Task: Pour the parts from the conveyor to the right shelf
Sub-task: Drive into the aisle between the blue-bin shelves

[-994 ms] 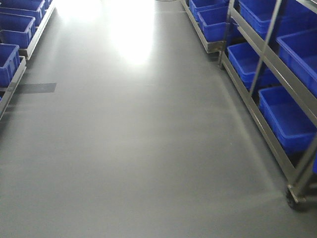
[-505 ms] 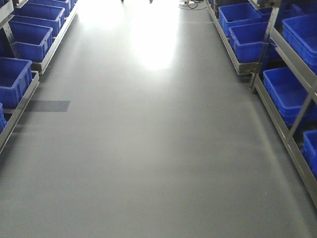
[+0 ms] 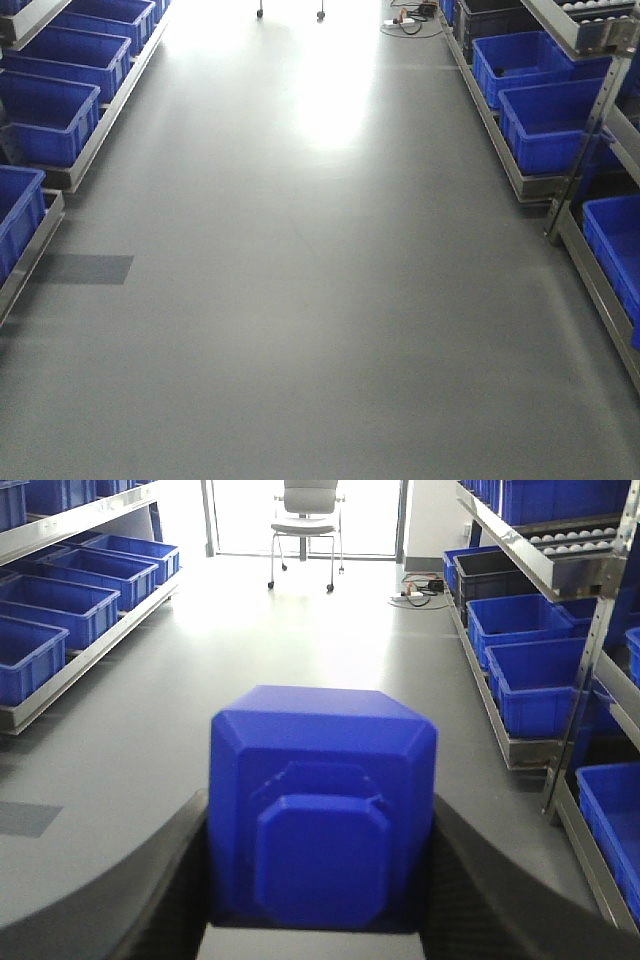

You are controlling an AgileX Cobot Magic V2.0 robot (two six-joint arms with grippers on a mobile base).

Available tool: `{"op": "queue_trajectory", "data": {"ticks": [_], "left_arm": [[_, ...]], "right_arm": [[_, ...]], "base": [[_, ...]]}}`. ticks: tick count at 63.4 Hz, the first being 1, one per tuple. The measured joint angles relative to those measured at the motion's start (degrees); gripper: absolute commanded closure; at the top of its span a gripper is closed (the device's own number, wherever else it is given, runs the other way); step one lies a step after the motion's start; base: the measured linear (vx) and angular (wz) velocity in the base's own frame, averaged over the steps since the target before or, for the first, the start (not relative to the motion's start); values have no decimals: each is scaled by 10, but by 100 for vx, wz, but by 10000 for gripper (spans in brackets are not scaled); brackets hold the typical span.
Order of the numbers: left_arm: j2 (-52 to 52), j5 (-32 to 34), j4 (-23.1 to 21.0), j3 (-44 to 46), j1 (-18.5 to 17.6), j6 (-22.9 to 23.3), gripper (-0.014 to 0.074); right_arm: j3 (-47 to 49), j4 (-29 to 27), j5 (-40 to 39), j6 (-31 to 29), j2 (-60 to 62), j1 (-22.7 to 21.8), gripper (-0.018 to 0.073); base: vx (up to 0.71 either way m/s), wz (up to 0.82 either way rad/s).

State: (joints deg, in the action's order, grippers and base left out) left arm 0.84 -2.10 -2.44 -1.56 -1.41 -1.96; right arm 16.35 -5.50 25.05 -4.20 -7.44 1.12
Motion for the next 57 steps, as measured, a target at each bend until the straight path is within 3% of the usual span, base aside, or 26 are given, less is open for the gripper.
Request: {"op": "queue_trajectory", "data": {"ticks": [57], "left_arm": [[0, 0, 0, 0, 0, 0, 602]], "right_arm": [[0, 0, 0, 0, 0, 0, 567]], "base": [[58, 8]]}}
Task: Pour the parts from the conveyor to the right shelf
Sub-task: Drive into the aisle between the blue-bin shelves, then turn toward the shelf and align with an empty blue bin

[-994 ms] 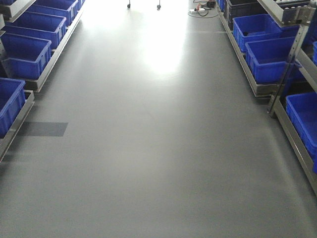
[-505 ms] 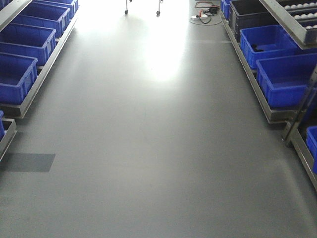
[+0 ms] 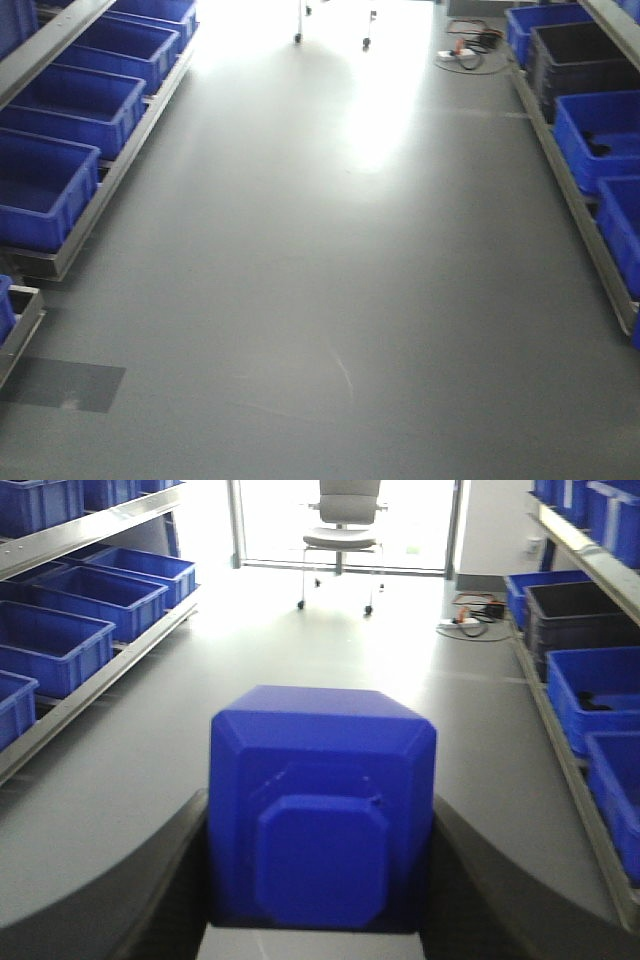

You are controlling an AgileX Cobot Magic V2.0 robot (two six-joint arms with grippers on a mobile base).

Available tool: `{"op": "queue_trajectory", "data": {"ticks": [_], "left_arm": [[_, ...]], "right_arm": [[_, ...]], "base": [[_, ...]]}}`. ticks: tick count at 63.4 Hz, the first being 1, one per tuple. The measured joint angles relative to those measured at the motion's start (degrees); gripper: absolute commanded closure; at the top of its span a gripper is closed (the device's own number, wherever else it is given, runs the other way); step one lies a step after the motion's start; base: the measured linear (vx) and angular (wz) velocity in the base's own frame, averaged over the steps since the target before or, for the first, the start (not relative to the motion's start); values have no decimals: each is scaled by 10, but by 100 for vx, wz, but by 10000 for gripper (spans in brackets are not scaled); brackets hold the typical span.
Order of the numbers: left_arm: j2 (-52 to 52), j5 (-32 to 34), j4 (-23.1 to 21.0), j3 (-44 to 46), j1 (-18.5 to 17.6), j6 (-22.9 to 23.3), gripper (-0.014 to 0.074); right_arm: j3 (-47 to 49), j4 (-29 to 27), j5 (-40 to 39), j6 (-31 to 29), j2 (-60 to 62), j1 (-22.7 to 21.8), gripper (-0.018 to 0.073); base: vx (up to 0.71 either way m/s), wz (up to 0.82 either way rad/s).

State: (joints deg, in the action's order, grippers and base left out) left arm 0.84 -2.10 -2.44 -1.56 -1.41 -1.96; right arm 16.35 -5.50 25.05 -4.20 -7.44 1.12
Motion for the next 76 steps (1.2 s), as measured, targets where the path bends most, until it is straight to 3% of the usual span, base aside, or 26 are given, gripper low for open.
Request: {"op": "queue_trajectory", "data": {"ticks": [76], "left_arm": [[0, 0, 0, 0, 0, 0, 602]], "right_arm": [[0, 0, 0, 0, 0, 0, 567]], "base": [[28, 81]]}}
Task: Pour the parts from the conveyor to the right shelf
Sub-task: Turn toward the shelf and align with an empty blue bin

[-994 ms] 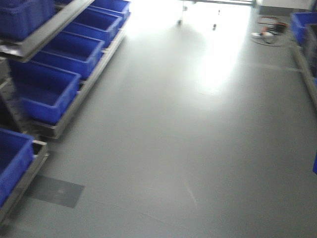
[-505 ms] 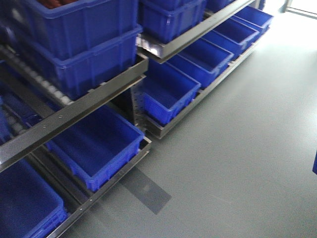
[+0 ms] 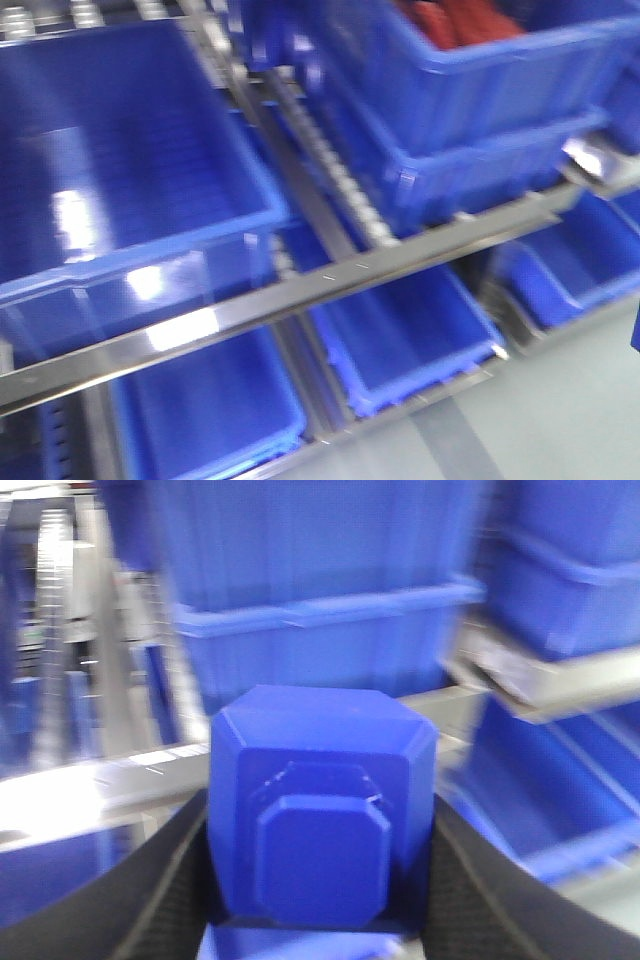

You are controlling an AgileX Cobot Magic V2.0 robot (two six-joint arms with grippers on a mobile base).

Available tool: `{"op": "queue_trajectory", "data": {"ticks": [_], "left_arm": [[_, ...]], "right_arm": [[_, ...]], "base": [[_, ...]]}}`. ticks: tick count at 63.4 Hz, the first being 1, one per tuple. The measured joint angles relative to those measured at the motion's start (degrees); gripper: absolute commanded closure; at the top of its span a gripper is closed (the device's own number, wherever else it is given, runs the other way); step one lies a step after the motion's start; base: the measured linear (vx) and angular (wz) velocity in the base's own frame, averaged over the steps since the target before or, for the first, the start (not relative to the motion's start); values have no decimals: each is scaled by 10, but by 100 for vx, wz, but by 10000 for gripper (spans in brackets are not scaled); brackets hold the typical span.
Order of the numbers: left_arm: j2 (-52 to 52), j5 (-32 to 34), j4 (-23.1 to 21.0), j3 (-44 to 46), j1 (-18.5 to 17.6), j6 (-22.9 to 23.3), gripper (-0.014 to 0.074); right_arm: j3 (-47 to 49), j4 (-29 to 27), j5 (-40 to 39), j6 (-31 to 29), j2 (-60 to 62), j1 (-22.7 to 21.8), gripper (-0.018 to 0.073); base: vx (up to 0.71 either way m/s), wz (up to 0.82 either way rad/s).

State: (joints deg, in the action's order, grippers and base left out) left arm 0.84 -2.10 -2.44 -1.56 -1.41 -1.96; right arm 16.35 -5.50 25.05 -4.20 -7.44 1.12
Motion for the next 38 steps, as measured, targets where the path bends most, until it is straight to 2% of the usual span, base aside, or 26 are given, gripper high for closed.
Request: {"op": "queue_trajectory", "data": {"ticks": [22, 38], "left_arm": [[0, 0, 0, 0, 0, 0, 602], [0, 0, 0, 0, 0, 0, 602]], "right_arm": [[0, 0, 0, 0, 0, 0, 567], [0, 0, 0, 0, 0, 0, 567]], "base": [[17, 65], [16, 35]]}}
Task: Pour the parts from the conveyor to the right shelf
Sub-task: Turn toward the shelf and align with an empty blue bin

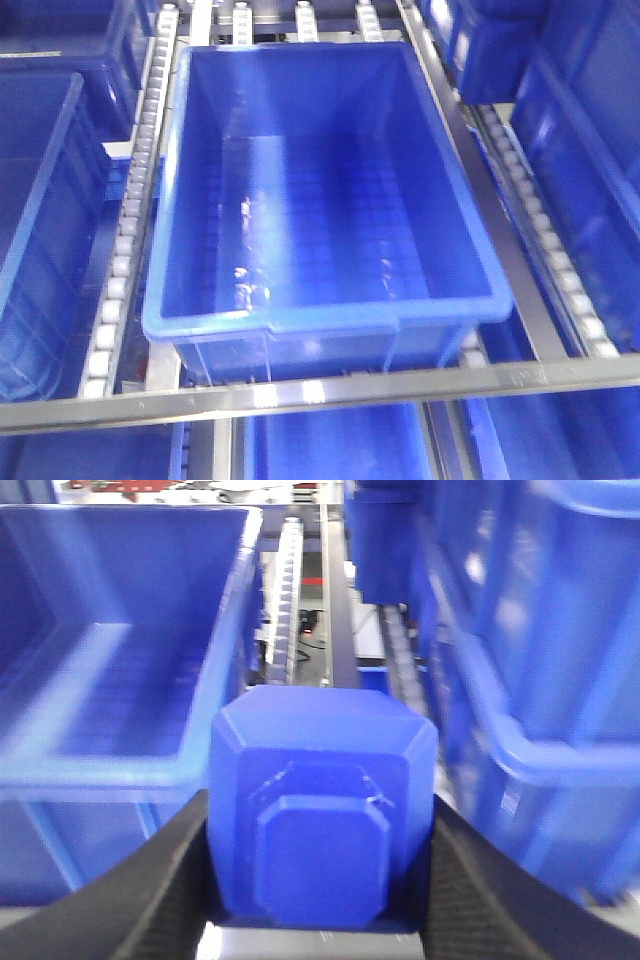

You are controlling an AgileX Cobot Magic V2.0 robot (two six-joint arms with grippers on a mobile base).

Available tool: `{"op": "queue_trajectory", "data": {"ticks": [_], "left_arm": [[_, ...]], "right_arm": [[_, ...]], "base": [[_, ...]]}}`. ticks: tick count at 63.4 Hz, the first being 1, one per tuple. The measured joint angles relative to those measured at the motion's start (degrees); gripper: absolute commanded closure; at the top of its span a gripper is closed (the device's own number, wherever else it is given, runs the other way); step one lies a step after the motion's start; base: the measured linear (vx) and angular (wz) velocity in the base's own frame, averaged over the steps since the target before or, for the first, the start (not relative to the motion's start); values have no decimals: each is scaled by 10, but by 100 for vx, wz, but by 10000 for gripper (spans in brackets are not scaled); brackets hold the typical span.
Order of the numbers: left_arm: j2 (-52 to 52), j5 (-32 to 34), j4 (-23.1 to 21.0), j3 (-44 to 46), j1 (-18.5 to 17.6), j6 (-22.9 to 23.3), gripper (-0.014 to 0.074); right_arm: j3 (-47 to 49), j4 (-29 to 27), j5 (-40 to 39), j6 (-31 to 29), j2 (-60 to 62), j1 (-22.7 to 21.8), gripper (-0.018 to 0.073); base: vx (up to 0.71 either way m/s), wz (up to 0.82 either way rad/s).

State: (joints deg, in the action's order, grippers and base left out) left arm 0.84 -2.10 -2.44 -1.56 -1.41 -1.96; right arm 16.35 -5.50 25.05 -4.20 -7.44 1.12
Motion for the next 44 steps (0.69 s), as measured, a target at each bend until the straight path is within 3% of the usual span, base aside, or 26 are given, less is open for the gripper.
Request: {"op": "queue_trajectory", "data": {"ticks": [44], "left_arm": [[0, 0, 0, 0, 0, 0, 602]], "right_arm": [[0, 0, 0, 0, 0, 0, 567]], "base": [[18, -2]]}}
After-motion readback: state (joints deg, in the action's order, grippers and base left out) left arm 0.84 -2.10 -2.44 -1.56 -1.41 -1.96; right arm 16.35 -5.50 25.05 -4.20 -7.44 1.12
